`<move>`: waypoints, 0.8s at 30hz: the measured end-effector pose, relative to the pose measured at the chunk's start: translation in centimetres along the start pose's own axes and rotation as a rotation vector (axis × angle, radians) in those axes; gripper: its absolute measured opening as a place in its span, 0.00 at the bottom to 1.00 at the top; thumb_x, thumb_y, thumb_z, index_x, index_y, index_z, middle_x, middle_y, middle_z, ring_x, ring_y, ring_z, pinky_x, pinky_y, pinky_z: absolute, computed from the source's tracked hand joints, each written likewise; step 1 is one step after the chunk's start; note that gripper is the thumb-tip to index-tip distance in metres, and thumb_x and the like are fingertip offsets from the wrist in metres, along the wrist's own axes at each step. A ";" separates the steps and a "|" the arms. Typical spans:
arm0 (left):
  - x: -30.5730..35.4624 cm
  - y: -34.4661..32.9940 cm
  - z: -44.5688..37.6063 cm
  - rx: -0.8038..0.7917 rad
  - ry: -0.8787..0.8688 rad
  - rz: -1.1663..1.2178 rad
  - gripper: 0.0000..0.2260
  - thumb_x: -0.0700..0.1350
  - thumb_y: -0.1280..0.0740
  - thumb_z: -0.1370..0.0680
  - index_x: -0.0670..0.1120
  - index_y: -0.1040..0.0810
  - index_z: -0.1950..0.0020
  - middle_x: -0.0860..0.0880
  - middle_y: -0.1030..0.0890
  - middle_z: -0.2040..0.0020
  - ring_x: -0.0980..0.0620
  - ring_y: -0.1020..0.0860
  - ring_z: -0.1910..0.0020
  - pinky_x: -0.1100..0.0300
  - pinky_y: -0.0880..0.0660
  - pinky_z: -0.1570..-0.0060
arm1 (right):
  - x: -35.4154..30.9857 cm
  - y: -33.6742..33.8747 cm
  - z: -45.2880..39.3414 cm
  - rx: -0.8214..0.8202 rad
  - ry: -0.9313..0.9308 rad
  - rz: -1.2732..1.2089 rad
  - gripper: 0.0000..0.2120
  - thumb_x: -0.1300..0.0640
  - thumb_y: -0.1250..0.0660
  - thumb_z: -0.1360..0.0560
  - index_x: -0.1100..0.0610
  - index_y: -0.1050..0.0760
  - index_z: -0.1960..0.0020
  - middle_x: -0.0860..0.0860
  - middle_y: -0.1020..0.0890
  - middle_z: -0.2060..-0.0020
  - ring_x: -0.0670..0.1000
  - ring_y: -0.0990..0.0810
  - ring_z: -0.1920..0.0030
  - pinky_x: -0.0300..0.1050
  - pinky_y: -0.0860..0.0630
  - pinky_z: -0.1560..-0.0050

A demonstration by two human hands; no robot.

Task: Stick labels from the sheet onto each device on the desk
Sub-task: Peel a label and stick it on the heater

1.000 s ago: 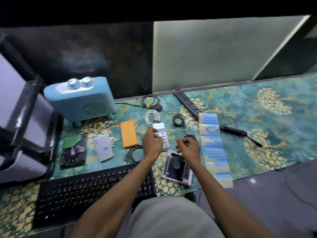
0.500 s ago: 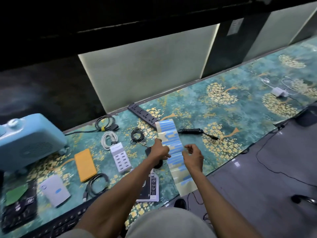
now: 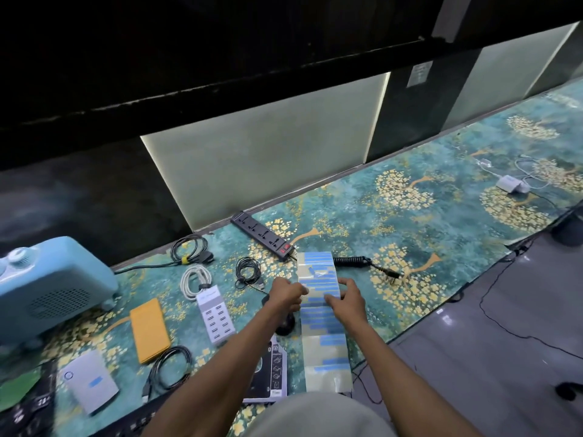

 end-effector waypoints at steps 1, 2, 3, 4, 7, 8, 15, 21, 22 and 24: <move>0.1 0.1 0.0 -0.003 -0.014 -0.025 0.15 0.33 0.27 0.27 0.43 0.31 0.65 0.48 0.34 0.73 0.52 0.35 0.76 0.60 0.37 0.72 | -0.2 0.2 0.0 0.021 0.013 -0.030 0.25 0.56 0.26 0.23 0.54 0.32 0.30 0.53 0.19 0.54 0.58 0.18 0.55 0.53 0.21 0.55; 0.1 0.4 -0.1 0.007 -0.028 -0.044 0.18 0.34 0.25 0.28 0.44 0.31 0.70 0.49 0.34 0.77 0.52 0.36 0.78 0.61 0.38 0.71 | -0.7 0.3 -0.1 0.032 0.037 -0.052 0.25 0.57 0.26 0.23 0.54 0.33 0.30 0.52 0.21 0.56 0.57 0.18 0.56 0.53 0.22 0.56; 0.1 0.6 -0.3 0.022 -0.041 -0.054 0.20 0.36 0.25 0.27 0.45 0.32 0.73 0.51 0.35 0.80 0.53 0.37 0.79 0.61 0.39 0.71 | -1.2 0.5 0.0 0.046 0.069 -0.061 0.25 0.58 0.26 0.23 0.53 0.33 0.31 0.51 0.21 0.57 0.57 0.19 0.56 0.54 0.22 0.56; 0.0 0.8 -0.7 0.033 -0.052 -0.054 0.22 0.38 0.25 0.27 0.46 0.33 0.74 0.52 0.36 0.81 0.53 0.38 0.79 0.61 0.40 0.70 | -1.8 0.6 0.0 0.057 0.113 -0.054 0.24 0.59 0.26 0.24 0.53 0.33 0.33 0.50 0.21 0.57 0.56 0.19 0.56 0.54 0.22 0.56; 0.3 1.2 -1.6 0.057 -0.064 -0.035 0.21 0.42 0.26 0.24 0.46 0.33 0.72 0.47 0.32 0.73 0.50 0.39 0.72 0.60 0.41 0.69 | -4.1 0.5 0.5 0.096 0.323 0.105 0.19 0.58 0.23 0.27 0.50 0.28 0.42 0.51 0.22 0.47 0.53 0.22 0.47 0.49 0.25 0.53; 0.4 1.2 -1.6 0.058 -0.051 -0.012 0.19 0.42 0.27 0.23 0.45 0.31 0.71 0.45 0.29 0.69 0.49 0.37 0.71 0.60 0.39 0.68 | -4.6 0.2 0.6 0.102 0.384 0.177 0.18 0.57 0.22 0.29 0.48 0.26 0.45 0.49 0.24 0.45 0.53 0.24 0.44 0.49 0.25 0.49; 1.7 0.4 -1.2 0.002 0.022 0.083 0.04 0.41 0.29 0.25 0.41 0.20 0.57 0.43 0.20 0.62 0.46 0.23 0.63 0.54 0.27 0.59 | -6.2 -0.1 0.7 0.132 0.482 0.392 0.14 0.48 0.22 0.29 0.41 0.19 0.46 0.52 0.31 0.29 0.56 0.37 0.25 0.57 0.34 0.32; 2.6 0.5 -0.9 0.036 0.019 0.148 0.07 0.37 0.26 0.32 0.39 0.25 0.61 0.46 0.30 0.67 0.47 0.33 0.66 0.50 0.33 0.61 | -7.4 -0.4 1.1 0.142 0.611 0.395 0.13 0.49 0.20 0.32 0.46 0.16 0.49 0.47 0.22 0.48 0.52 0.24 0.43 0.47 0.32 0.45; 2.8 0.5 -0.8 0.036 0.013 0.149 0.09 0.37 0.26 0.32 0.40 0.27 0.62 0.47 0.33 0.69 0.48 0.36 0.67 0.50 0.35 0.61 | -7.6 -0.4 1.1 0.137 0.626 0.381 0.13 0.50 0.20 0.32 0.48 0.16 0.49 0.47 0.22 0.51 0.52 0.24 0.46 0.47 0.30 0.47; 3.1 0.6 -0.8 0.031 0.008 0.157 0.11 0.36 0.27 0.33 0.41 0.29 0.64 0.48 0.35 0.71 0.48 0.38 0.69 0.50 0.37 0.61 | -7.9 -0.2 1.2 0.124 0.636 0.338 0.13 0.51 0.20 0.32 0.49 0.17 0.50 0.47 0.23 0.54 0.52 0.24 0.49 0.47 0.27 0.51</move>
Point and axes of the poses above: each hand's wrist, its own z-axis away from the middle knuckle, its own y-axis out of the back of the hand, x = y × z, the point moved 8 cm from there along -z, towards the middle knuckle
